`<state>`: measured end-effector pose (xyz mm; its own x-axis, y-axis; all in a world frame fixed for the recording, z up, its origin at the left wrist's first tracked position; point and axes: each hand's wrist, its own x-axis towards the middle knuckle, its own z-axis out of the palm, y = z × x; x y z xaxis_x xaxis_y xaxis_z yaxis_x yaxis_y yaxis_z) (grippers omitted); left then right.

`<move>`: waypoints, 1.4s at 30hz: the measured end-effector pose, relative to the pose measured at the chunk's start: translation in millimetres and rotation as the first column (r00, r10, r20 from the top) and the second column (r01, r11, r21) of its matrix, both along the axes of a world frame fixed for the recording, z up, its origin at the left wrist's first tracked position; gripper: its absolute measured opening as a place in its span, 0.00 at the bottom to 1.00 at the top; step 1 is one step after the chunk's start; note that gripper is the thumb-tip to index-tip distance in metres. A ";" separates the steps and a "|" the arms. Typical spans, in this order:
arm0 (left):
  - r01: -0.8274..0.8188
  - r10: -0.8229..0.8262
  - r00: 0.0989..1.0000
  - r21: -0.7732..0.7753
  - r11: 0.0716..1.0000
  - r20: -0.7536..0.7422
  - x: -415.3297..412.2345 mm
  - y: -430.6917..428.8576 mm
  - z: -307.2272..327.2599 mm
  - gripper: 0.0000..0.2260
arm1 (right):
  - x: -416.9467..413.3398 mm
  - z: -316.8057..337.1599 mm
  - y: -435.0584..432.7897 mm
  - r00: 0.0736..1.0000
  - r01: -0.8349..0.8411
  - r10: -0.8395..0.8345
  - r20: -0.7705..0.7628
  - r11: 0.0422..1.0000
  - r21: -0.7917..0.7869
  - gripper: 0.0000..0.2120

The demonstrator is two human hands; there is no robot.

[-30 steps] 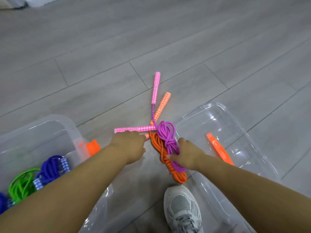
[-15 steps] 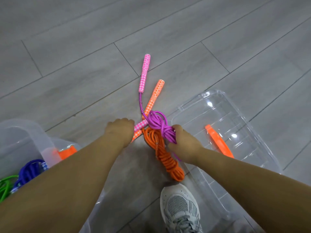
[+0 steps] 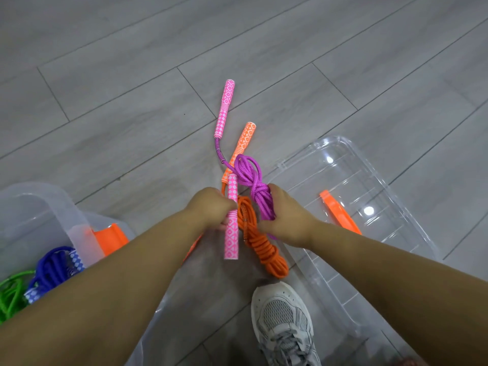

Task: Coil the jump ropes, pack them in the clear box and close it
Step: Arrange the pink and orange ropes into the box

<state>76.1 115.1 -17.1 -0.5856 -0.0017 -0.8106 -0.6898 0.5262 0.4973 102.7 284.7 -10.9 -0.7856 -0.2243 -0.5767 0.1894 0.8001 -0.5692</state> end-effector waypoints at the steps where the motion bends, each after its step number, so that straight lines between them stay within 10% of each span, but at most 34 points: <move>1: -0.044 0.043 0.999 0.031 0.999 0.021 2.4 4.5 -4.2 0.07 | 2.5 -4.1 -2.8 0.999 -0.032 0.032 0.020 0.999 0.037 0.39; 6: -0.088 0.085 0.995 0.064 0.994 0.046 13.7 17.7 -19.2 0.07 | 17.3 -16.8 -22.7 0.989 -0.150 0.143 0.045 0.954 0.259 0.60; 19: -0.005 -0.065 0.971 -0.292 0.956 -0.230 -19.4 -13.7 -19.5 0.25 | 17.6 -16.9 14.9 0.947 -0.251 0.294 -0.131 0.928 0.275 0.44; 28: -0.300 0.298 0.937 0.018 0.954 -0.182 -20.6 -13.3 -27.4 0.12 | 24.1 -3.9 30.9 0.879 -0.394 0.431 -0.205 0.898 0.198 0.37; 36: 0.305 -0.363 0.886 -0.226 0.925 -0.289 -16.1 -23.9 -10.3 0.10 | 16.7 -6.4 20.8 0.762 -0.497 0.587 -0.275 0.801 0.334 0.39; 42: 0.390 -0.465 0.850 -0.298 0.871 -0.247 -4.6 -22.5 -13.0 0.16 | 18.9 -12.5 21.4 0.598 -0.569 0.717 -0.358 0.694 0.442 0.46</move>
<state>71.6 92.6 -30.2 -0.7850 0.1432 -0.6027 -0.2060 0.8572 0.4719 121.6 306.1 -23.4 -0.6679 -0.6844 -0.2923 -0.6634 0.7255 -0.1829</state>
